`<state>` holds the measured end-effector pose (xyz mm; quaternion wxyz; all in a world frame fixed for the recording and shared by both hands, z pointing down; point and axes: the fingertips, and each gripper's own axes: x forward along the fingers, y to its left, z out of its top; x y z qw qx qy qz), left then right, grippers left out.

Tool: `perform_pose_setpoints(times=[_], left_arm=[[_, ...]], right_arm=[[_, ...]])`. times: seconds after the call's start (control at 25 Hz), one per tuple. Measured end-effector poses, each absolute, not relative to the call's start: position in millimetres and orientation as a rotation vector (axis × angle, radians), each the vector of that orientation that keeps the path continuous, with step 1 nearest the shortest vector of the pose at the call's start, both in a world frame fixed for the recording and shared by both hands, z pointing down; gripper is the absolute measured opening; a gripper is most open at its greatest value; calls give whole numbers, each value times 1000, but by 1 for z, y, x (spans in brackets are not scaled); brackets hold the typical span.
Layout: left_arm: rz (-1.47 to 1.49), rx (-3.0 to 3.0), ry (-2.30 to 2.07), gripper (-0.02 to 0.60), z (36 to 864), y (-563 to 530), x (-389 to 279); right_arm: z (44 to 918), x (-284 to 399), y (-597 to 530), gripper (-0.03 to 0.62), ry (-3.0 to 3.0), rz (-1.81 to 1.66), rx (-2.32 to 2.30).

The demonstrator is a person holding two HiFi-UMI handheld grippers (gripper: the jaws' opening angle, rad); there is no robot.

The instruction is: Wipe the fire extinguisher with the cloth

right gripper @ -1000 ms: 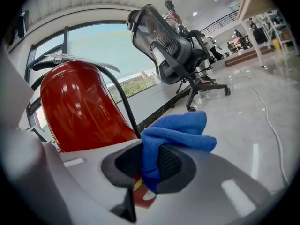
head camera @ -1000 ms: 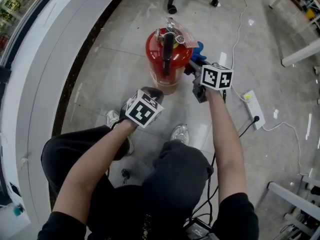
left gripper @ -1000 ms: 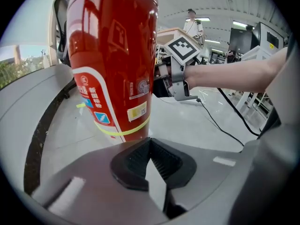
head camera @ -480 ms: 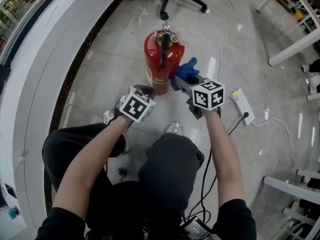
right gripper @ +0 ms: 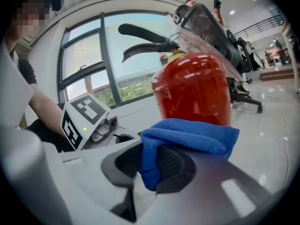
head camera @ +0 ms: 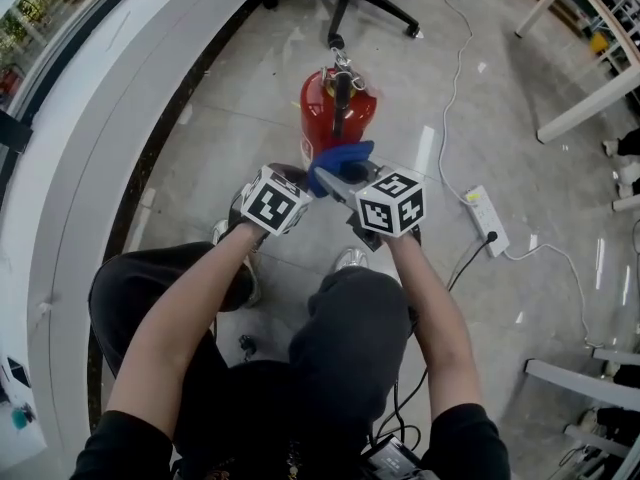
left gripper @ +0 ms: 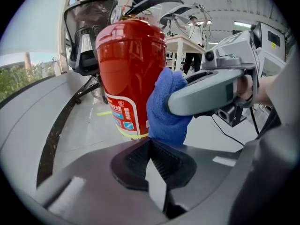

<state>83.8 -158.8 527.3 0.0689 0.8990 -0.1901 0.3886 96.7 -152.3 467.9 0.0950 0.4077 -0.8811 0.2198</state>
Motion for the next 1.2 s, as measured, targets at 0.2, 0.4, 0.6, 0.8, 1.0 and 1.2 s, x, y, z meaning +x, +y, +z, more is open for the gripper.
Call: perform_pose_setpoints(times=[0.2,0.4,0.6,0.8,1.0,1.2], left_arm=[[1154,2730,-606,5,509,-169,78],[1159,2779,-608,5,491,-175,80],[1173,2820,-596,5,473,-183,82],[1140,2837,-616,5,454,-191,82],[1170,2874,-596,5,441,-204,77],[1132,2854,-592,5,437,-207,78]], right_arm=[[441,100,-153,69,-2640,577,1243],[421,141,-150,69,-2603,532,1354],[406,188,-160,69,-2549,512,1515],[394,217,-187,69,-2485,500,1598],[370,217,-192,69,-2498,451,1621],[358,191,-170,69,-2551,416,1558]])
